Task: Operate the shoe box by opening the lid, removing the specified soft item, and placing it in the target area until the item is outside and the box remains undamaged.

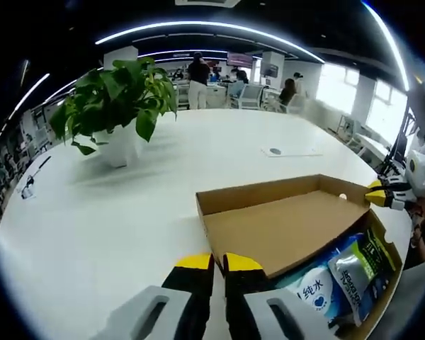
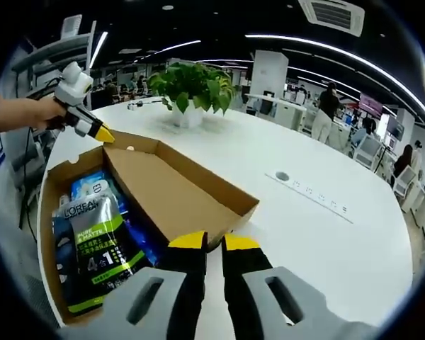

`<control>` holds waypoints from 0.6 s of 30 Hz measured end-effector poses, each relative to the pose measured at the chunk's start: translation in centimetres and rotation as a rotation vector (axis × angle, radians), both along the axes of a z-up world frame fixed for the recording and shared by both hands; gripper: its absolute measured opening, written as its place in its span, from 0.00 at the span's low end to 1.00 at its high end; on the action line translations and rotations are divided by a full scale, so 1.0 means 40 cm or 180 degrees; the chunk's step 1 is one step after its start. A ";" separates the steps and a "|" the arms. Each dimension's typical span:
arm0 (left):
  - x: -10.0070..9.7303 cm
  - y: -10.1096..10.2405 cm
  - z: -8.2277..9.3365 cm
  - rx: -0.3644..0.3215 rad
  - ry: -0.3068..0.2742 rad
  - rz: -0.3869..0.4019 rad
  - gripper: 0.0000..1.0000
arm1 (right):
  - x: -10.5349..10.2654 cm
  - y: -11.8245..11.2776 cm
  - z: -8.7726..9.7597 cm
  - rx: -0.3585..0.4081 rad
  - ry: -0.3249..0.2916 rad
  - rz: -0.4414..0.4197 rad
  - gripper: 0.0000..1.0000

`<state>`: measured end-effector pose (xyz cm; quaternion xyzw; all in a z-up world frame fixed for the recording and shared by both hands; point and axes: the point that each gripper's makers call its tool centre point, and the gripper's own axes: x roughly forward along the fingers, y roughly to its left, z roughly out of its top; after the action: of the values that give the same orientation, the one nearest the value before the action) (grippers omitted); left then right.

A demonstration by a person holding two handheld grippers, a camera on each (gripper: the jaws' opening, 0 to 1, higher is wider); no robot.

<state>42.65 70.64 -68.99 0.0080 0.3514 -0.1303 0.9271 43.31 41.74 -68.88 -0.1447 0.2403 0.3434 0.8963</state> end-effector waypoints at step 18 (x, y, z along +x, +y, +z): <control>-0.010 -0.013 0.005 0.0072 0.0030 -0.0064 0.10 | -0.013 -0.002 0.001 -0.0040 0.0054 0.0033 0.11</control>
<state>42.23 70.12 -68.79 0.0213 0.3570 -0.1357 0.9239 42.77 41.68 -68.84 -0.1487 0.2493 0.3477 0.8915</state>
